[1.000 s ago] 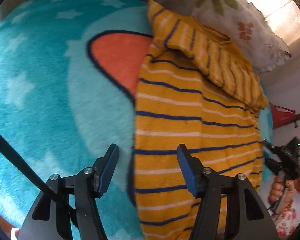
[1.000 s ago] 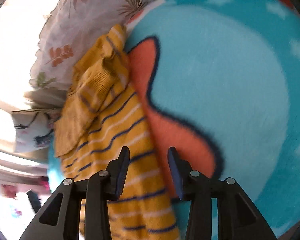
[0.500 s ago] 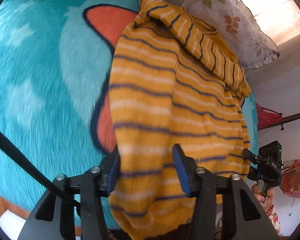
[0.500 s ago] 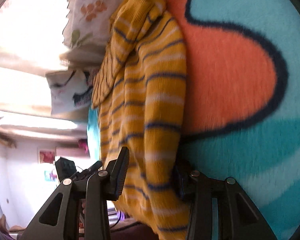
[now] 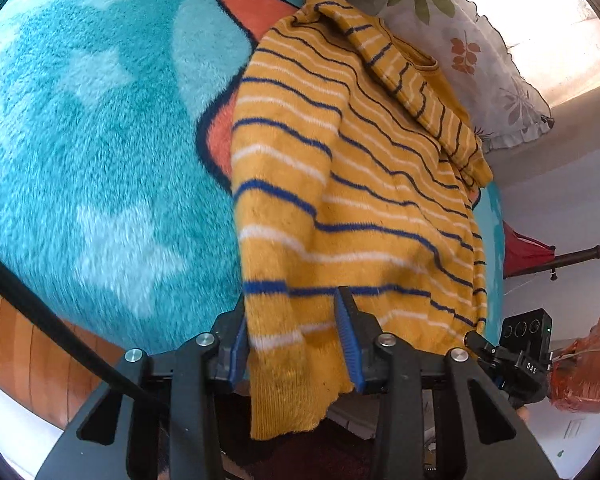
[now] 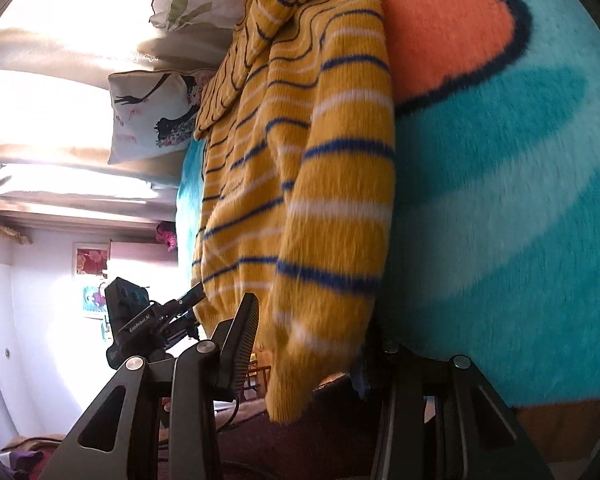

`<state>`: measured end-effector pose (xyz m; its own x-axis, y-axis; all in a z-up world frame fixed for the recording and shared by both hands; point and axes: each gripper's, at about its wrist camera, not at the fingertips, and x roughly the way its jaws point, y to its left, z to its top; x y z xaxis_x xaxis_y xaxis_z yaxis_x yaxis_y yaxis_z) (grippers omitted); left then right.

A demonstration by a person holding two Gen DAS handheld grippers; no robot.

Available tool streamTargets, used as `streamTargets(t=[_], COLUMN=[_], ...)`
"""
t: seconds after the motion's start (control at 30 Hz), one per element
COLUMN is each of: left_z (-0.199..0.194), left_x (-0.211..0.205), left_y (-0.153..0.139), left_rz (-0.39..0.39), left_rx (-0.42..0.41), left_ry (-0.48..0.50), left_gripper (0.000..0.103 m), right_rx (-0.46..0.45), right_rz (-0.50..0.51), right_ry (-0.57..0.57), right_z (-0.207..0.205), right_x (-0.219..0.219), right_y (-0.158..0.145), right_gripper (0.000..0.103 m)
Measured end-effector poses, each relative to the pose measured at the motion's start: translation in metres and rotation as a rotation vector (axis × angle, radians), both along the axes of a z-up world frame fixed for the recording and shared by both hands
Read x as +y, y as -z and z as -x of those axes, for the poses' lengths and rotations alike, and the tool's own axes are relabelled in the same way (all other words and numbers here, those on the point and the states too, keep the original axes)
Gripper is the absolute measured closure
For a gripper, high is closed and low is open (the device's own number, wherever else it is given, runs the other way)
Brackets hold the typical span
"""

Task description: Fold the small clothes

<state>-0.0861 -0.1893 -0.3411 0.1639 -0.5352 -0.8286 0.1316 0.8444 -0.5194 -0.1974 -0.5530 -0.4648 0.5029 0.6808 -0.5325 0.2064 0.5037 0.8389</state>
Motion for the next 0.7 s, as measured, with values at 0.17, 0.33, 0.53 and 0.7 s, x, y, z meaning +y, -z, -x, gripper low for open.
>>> streamTargets(t=[0.17, 0.33, 0.53, 0.7], left_z=[0.008, 0.006, 0.05, 0.066], left_x=[-0.005, 0.005, 0.032, 0.026], left_y=[-0.001, -0.007, -0.057, -0.046], left_rz=[-0.042, -0.067, -0.002, -0.04], left_rx=[-0.019, -0.029, -0.072, -0.032], left_ry=[0.004, -0.066, -0.076, -0.052], left_gripper=[0.087, 0.096, 0.096, 0.096], right_rx=[-0.004, 0.019, -0.092, -0.083], right_rz=[0.025, 0.195, 0.28, 0.331], right_ry=[0.024, -0.022, -0.251, -0.313], right_z=[0.002, -0.003, 0.037, 0.062], right_x=[0.001, 0.005, 0.031, 0.042], right_y=[-0.001, -0.011, -0.059, -0.059], right_gripper=[0.064, 0.095, 0.096, 0.096])
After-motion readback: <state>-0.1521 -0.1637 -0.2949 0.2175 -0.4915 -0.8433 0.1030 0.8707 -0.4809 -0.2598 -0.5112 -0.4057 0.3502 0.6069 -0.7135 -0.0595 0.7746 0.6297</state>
